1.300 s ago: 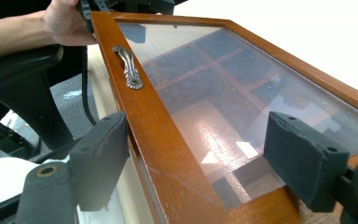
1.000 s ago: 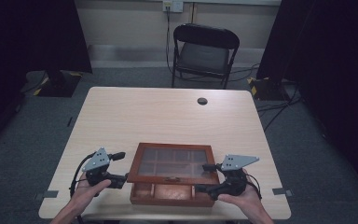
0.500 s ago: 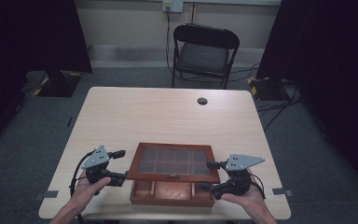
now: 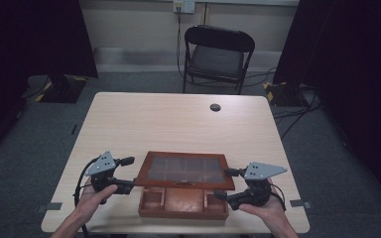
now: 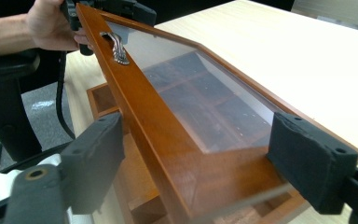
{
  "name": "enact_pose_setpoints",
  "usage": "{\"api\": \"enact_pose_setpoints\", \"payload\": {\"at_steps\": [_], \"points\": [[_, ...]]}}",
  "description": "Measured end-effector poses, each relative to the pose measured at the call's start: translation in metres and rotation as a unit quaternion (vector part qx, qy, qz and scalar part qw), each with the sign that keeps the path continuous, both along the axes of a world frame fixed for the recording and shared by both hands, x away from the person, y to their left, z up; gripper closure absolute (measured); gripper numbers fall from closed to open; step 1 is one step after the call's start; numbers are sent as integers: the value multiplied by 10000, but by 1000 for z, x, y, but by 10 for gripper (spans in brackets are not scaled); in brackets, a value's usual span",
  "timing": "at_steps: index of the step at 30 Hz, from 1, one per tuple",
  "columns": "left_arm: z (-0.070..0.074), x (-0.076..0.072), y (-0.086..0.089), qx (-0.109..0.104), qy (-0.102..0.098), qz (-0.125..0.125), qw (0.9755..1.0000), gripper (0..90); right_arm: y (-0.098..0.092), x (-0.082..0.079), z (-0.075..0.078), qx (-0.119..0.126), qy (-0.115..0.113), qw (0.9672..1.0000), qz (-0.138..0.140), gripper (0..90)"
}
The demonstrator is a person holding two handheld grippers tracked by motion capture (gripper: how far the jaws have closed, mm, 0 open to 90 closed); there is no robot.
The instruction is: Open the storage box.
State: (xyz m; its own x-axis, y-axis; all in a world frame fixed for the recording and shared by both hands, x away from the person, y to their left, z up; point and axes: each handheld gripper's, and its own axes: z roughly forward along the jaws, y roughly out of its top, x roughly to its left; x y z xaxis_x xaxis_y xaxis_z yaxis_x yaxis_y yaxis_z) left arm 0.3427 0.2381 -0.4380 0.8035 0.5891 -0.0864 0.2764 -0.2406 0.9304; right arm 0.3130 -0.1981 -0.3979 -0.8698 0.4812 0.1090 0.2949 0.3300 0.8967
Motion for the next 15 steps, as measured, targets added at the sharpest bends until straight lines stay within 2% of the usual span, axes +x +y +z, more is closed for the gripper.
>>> {"api": "enact_pose_setpoints", "payload": {"at_steps": [2,5,7,15], "points": [[0,0,0,45,-32,-12,10000,197,-3,1,0,0,53,10000,-37,153],[1,1,0,36,-6,-15,10000,192,-4,2,-3,24,0,10000,-30,150],[2,1,0,76,-3,-19,10000,192,-4,3,-2,-71,-30,9999,-95,149],[4,4,0,17,17,-47,10000,194,-6,8,-3,-91,-39,9997,-216,143]]}}
